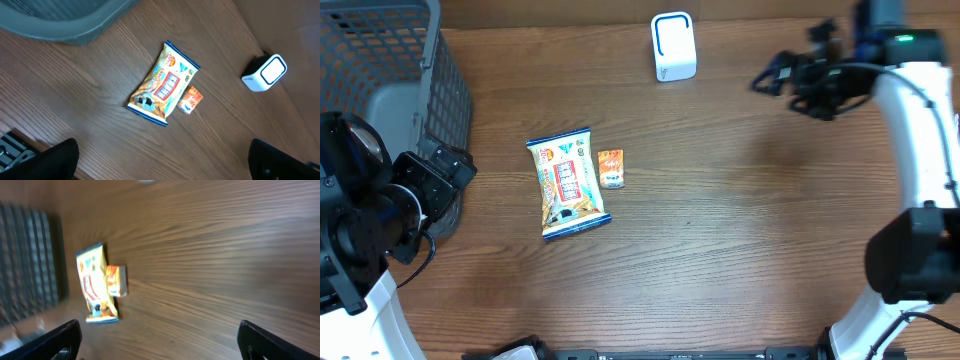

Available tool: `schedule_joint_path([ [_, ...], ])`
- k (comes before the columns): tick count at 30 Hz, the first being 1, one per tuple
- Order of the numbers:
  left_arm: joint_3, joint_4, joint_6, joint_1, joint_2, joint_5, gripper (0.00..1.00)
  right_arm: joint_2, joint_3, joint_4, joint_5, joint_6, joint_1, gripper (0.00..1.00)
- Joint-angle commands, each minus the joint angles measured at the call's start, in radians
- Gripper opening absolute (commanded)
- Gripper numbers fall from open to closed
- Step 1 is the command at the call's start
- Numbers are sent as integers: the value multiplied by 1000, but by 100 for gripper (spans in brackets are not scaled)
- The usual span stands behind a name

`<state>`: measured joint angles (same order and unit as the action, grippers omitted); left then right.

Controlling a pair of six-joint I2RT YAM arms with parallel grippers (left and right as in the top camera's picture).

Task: Scan the item barcode
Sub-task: 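Swing the right gripper left and grasp the small orange box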

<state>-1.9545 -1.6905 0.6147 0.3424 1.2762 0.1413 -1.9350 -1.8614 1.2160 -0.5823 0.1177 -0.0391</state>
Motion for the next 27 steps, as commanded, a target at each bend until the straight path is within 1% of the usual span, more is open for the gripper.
schedule_joint_path([
  [1,-2,1,-9,6,-5,1,100,1,34,-54,34,-17,-121,100],
  [3,-2,1,-9,6,-5,1,100,1,51,-124,52,-17,-200,100],
  [6,-2,1,-9,6,-5,1,100,1,68,-193,92,-8,-276,100],
  [8,-2,1,-9,6,-5,1,100,-3,75,-225,156,50,-321,100],
  [10,-2,1,-9,6,-5,1,100,-18,76,-239,291,182,-373,100],
  [12,-2,1,-9,6,-5,1,100,-34,76,-245,359,257,-407,100],
  [14,-2,1,-9,6,-5,1,100,-56,76,-254,382,286,-435,100],
  [18,-2,1,-9,6,-5,1,100,-110,76,-290,380,288,-482,100],
  [19,-2,1,-9,6,-5,1,100,-130,76,-306,380,288,-496,99],
  [22,-2,1,-9,6,-5,1,100,-187,76,-353,380,303,-537,91],
  [24,-2,1,-9,6,-5,1,100,-221,76,-386,381,303,-563,89],
  [27,-2,1,-9,6,-5,1,100,-273,76,-444,382,317,-597,80],
])
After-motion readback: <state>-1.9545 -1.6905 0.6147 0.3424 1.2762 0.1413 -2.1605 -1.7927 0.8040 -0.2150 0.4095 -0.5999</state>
